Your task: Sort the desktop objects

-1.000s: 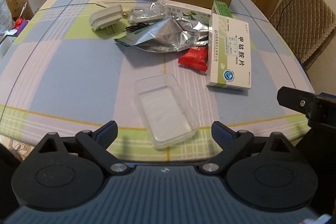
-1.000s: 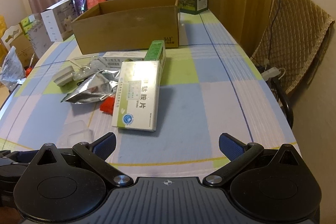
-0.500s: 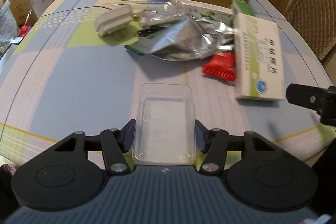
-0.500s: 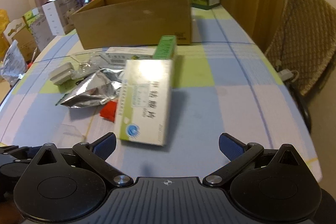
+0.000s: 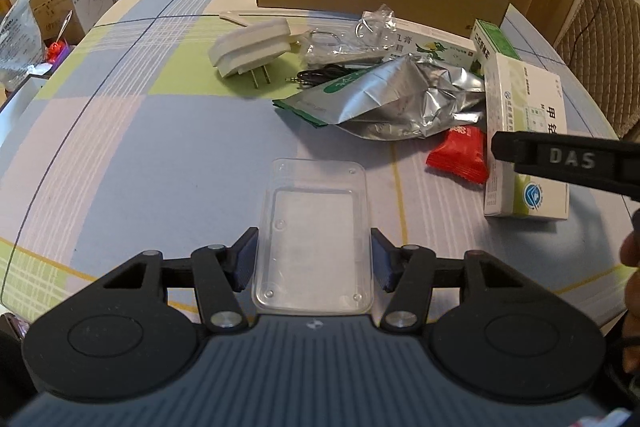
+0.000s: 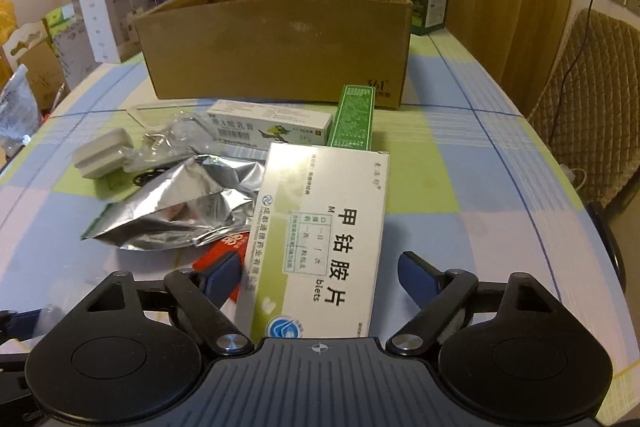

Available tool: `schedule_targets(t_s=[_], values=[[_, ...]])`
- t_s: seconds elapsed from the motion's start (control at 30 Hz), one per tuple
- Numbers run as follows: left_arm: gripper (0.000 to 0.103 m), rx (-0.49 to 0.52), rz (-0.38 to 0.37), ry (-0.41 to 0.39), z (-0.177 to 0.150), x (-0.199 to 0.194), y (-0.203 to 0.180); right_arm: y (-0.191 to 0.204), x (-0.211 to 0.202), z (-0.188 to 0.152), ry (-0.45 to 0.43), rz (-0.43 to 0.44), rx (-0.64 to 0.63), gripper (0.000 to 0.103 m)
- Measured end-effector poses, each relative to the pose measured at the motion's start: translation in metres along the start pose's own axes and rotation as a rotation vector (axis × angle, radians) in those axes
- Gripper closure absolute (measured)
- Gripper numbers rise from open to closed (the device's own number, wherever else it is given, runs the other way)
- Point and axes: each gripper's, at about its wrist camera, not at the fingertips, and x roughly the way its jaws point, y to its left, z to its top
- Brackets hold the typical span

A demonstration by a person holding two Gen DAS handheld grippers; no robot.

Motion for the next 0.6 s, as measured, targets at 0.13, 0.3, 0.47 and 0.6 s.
schedule_targets(t_s=[0.13, 0.3, 0.47, 0.6], values=[[0.051, -0.005, 0.003, -0.005, 0.001, -0.001, 0.002, 0.0, 0.003, -0.001, -0.004, 0.001, -0.003, 0.032], [0.051, -0.01, 0.006, -0.03, 0.004, -0.012, 0.004, -0.004, -0.013, -0.001, -0.027, -0.001, 0.015, 0.033], [0.051, -0.011, 0.003, -0.058, 0.009, -0.029, 0.004, -0.008, -0.036, -0.001, -0.047, 0.005, 0.026, 0.034], [0.051, 0.004, -0.005, -0.091, 0.016, -0.047, 0.001, -0.01, -0.055, 0.003, -0.07, 0.01, 0.029, 0.034]])
